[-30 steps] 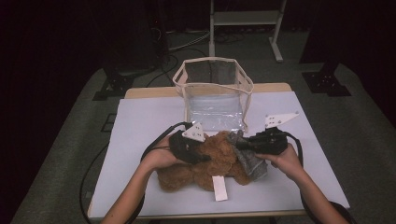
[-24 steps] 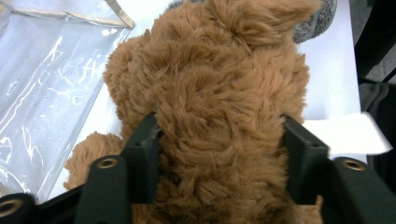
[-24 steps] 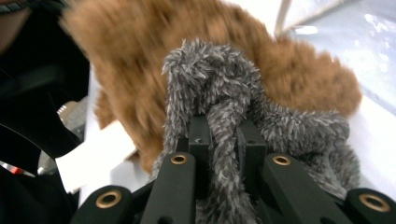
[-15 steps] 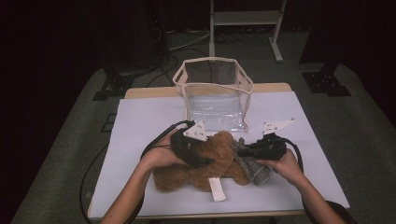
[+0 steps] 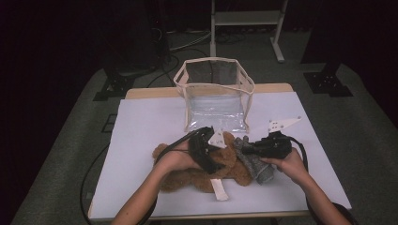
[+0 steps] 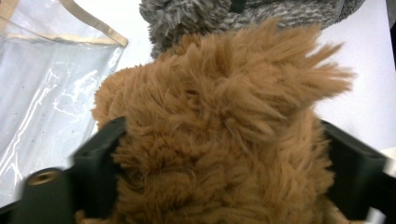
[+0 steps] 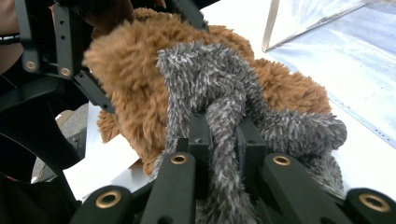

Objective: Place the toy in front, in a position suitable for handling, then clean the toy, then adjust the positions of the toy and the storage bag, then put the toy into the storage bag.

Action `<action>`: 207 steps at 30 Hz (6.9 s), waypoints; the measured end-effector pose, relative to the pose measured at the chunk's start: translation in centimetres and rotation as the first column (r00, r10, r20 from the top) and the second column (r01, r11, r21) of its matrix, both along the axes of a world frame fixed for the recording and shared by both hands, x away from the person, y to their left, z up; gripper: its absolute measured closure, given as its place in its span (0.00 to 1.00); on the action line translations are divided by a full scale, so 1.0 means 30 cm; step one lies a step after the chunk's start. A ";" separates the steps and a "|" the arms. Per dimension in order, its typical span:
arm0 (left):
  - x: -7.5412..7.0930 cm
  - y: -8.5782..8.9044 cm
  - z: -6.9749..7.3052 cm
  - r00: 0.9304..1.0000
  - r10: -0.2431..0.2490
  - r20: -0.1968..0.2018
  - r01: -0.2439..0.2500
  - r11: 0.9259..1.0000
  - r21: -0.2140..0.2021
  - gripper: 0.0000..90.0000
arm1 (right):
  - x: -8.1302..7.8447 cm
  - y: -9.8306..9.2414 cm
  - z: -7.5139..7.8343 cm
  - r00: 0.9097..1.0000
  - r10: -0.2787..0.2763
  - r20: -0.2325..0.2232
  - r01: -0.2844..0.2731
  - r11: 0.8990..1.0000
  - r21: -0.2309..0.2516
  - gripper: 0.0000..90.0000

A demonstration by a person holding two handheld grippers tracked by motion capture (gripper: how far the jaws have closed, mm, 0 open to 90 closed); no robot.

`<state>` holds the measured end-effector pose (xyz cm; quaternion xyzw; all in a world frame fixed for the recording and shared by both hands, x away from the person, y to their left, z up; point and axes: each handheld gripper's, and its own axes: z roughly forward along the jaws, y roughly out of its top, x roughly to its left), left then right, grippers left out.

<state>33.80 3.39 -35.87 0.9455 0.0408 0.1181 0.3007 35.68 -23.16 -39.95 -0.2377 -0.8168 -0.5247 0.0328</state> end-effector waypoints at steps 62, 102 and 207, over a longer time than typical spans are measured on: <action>-0.061 0.217 0.137 0.999 0.002 -0.051 -0.017 0.959 -0.283 0.21 | -0.124 -0.380 -0.036 0.977 -0.210 -0.030 0.202 0.965 -0.168 0.63; -0.130 0.531 0.031 0.953 0.295 -0.072 -0.299 0.870 -0.393 0.08 | 0.126 -0.075 0.330 0.996 0.083 0.045 -0.070 0.969 -0.236 0.32; -0.141 0.697 -0.022 0.888 0.449 -0.097 -0.455 0.833 -0.316 0.08 | 0.614 0.393 0.540 0.969 0.242 0.044 -0.197 0.870 -0.453 0.35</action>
